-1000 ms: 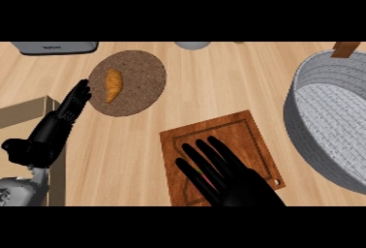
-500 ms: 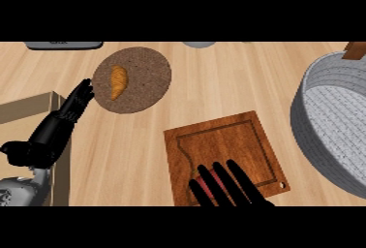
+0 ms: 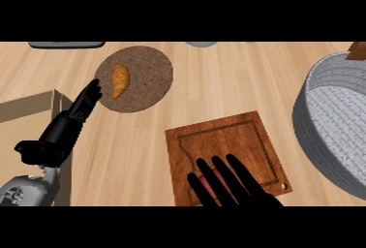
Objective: Pick the bell pepper from the cutting board and place it in the basket
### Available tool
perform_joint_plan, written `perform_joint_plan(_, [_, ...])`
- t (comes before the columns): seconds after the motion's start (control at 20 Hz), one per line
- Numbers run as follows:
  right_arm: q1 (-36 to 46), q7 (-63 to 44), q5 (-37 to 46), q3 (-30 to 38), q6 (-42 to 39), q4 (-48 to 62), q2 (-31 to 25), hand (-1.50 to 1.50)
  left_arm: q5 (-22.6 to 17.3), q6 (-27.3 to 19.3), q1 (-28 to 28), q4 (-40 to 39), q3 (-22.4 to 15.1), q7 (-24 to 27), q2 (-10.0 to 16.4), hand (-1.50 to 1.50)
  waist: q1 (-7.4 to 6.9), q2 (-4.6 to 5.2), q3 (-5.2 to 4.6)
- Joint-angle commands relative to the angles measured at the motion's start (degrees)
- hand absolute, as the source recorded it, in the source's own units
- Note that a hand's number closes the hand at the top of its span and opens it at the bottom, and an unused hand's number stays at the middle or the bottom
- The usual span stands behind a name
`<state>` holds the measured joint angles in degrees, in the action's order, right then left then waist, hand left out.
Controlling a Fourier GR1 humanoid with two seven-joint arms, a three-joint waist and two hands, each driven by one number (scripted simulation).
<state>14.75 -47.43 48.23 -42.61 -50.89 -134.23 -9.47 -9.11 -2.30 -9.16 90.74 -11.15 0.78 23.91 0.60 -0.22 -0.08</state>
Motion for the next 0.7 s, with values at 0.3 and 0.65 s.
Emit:
perform_joint_plan(0.3, [-7.2,11.1,4.4,1.6,12.6,0.3,-5.0,-1.50,0.2,3.0,-0.3,1.3,3.2,-1.6,-0.6,0.00,-0.50,0.19,0.16])
perform_joint_plan(0.65, [-5.8,21.2,11.2,0.5,26.0,15.1,-4.8,-1.50,3.2,3.5,0.2,-0.7,3.4,0.2,-3.2,0.00,-0.78,0.24,0.11])
